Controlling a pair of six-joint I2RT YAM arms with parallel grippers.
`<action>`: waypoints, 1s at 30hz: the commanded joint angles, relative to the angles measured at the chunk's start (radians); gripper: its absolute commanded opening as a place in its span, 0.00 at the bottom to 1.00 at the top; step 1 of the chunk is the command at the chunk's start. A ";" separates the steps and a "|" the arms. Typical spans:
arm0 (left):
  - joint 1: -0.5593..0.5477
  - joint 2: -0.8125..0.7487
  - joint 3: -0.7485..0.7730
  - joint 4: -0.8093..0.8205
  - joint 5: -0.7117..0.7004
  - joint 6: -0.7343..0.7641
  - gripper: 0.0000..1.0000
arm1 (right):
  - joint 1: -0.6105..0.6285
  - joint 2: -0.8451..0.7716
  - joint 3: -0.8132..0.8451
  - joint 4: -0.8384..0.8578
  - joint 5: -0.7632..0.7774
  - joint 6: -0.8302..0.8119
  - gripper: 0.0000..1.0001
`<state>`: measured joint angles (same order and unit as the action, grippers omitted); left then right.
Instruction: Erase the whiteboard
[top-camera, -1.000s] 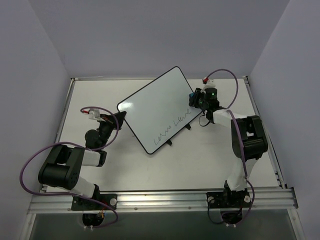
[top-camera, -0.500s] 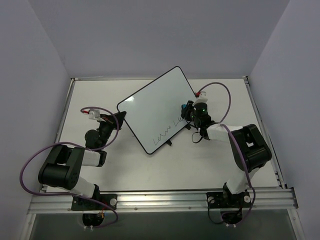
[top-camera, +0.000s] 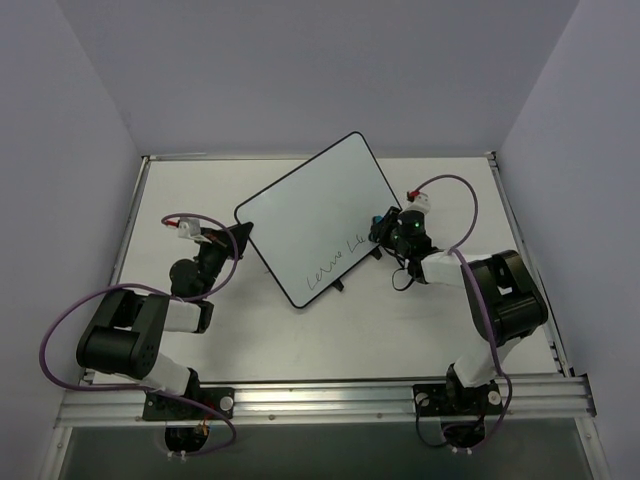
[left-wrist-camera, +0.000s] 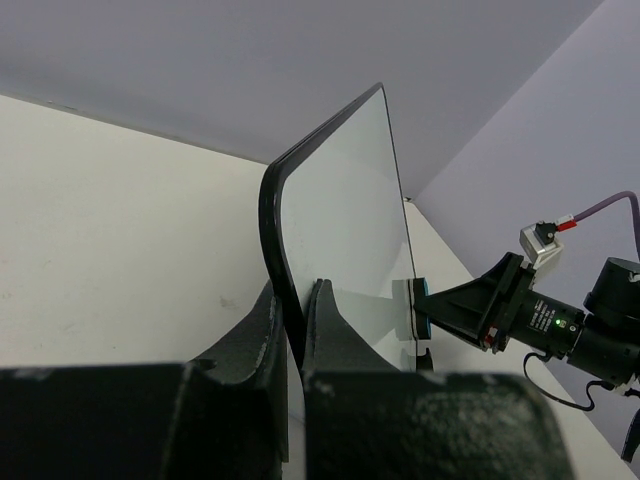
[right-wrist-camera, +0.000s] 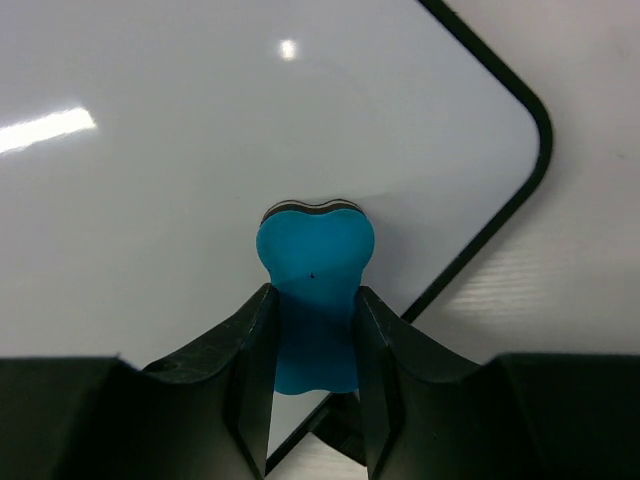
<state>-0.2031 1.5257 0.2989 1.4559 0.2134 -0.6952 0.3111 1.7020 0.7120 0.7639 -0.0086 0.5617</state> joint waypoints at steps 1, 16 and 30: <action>-0.027 0.033 -0.017 -0.062 0.107 0.252 0.02 | -0.036 0.041 -0.017 -0.104 0.041 0.033 0.00; -0.027 0.034 -0.018 -0.058 0.110 0.253 0.02 | 0.032 0.073 0.017 -0.032 -0.159 -0.014 0.00; -0.028 0.040 -0.018 -0.057 0.106 0.253 0.02 | 0.304 0.096 -0.049 0.118 -0.065 0.035 0.00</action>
<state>-0.2096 1.5284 0.2989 1.4544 0.1951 -0.6956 0.4629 1.7409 0.7002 0.9466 0.0776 0.5259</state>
